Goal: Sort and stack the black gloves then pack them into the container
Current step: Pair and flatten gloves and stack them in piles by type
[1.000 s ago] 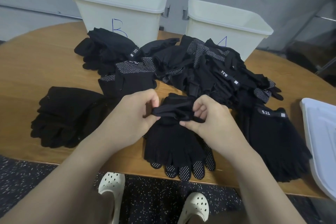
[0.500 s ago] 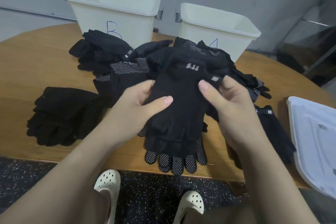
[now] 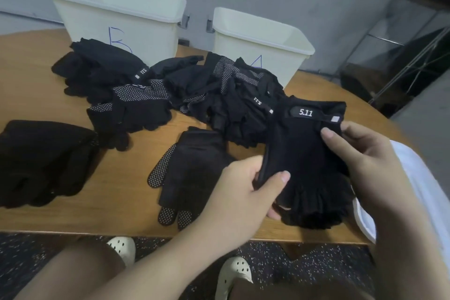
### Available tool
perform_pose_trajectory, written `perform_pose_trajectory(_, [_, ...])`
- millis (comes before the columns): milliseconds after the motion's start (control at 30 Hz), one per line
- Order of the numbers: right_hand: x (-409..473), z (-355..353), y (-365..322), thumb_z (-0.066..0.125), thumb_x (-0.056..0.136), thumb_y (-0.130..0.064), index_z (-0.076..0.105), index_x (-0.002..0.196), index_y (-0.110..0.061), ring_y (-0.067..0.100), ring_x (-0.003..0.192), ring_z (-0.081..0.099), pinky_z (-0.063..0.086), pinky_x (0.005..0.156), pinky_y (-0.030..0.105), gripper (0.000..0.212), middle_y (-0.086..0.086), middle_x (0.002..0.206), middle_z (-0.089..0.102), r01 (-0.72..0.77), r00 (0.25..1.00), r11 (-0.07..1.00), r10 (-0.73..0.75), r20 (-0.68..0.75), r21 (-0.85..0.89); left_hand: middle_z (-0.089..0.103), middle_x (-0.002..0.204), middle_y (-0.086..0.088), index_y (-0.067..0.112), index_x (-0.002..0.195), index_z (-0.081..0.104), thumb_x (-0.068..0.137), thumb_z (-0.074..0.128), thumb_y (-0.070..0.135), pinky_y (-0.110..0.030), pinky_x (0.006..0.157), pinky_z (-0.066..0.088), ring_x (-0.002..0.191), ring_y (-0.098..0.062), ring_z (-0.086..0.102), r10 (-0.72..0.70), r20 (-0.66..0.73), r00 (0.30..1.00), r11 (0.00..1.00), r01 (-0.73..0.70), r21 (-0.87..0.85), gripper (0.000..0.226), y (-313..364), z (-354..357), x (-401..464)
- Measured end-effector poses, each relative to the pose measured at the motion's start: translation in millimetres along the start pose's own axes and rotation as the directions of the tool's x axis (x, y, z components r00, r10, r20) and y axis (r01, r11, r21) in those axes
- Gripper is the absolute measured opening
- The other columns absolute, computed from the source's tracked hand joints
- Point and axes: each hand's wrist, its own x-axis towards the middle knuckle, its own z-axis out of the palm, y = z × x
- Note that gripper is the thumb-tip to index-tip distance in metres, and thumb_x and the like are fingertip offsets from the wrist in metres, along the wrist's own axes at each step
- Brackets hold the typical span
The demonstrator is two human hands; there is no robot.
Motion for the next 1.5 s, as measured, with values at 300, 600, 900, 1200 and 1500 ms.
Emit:
perform_pose_trajectory(300, [17.7,-42.4,43.2,0.059,0.104,-0.016,0.073,0.098,-0.006,0.021,0.089,0.072,0.058,0.077,0.032,0.018,0.016,0.096,0.076,-0.072,0.994,0.989,0.061,-0.091,-0.130,0.065,0.052,-0.008,0.002,0.073,0.047,0.106,0.050,0.036,-0.051,0.054,0.057,0.052,-0.020,0.070,-0.084,-0.006,0.996,0.996,0.084,0.003,0.047,-1.5,49.7,14.2])
perform_pose_trajectory(600, [26.0,-43.9,61.0,0.062,0.101,-0.013,0.076,0.097,-0.025,0.005,0.086,0.072,0.054,0.071,0.018,0.019,-0.009,0.088,0.078,-0.016,0.995,0.918,-0.023,-0.092,-0.396,0.073,0.065,0.000,0.008,0.075,0.057,0.108,0.044,0.038,-0.020,0.043,0.043,0.041,-0.005,0.057,-0.174,-0.011,0.985,0.941,0.169,0.294,0.047,-13.4,55.0,21.2])
perform_pose_trajectory(900, [28.8,-37.3,71.9,0.067,0.097,-0.020,0.073,0.109,-0.017,0.016,0.100,0.067,0.051,0.084,0.033,0.014,-0.002,0.100,0.074,-0.054,0.996,0.793,0.000,-0.087,-0.607,0.070,0.061,-0.001,0.012,0.073,0.061,0.110,0.038,0.037,-0.022,0.046,0.046,0.041,-0.007,0.056,-0.210,-0.024,0.977,0.900,0.203,0.386,0.050,-13.6,51.4,24.8])
perform_pose_trajectory(1200, [25.5,-31.3,65.5,0.072,0.092,-0.025,0.068,0.126,-0.020,0.014,0.099,0.063,0.045,0.082,0.028,0.035,-0.004,0.104,0.068,-0.024,0.979,0.737,-0.121,-0.167,-0.675,0.049,0.132,0.011,0.024,0.132,0.055,0.104,0.045,0.037,-0.023,0.095,0.045,0.118,-0.007,0.051,0.355,0.011,0.935,0.631,-0.248,0.735,0.032,-13.3,44.9,27.7])
perform_pose_trajectory(1500, [14.7,0.7,58.8,0.053,0.102,-0.025,0.066,0.132,-0.013,0.018,0.138,0.049,0.038,0.117,0.043,0.035,-0.001,0.141,0.058,0.374,0.900,0.687,-0.431,0.065,-0.623,0.027,0.168,-0.001,0.014,0.160,0.031,0.107,0.018,0.038,-0.035,0.128,0.017,0.157,-0.013,0.018,0.212,0.194,0.958,0.476,-0.274,0.836,0.060,-50.1,61.1,33.3])
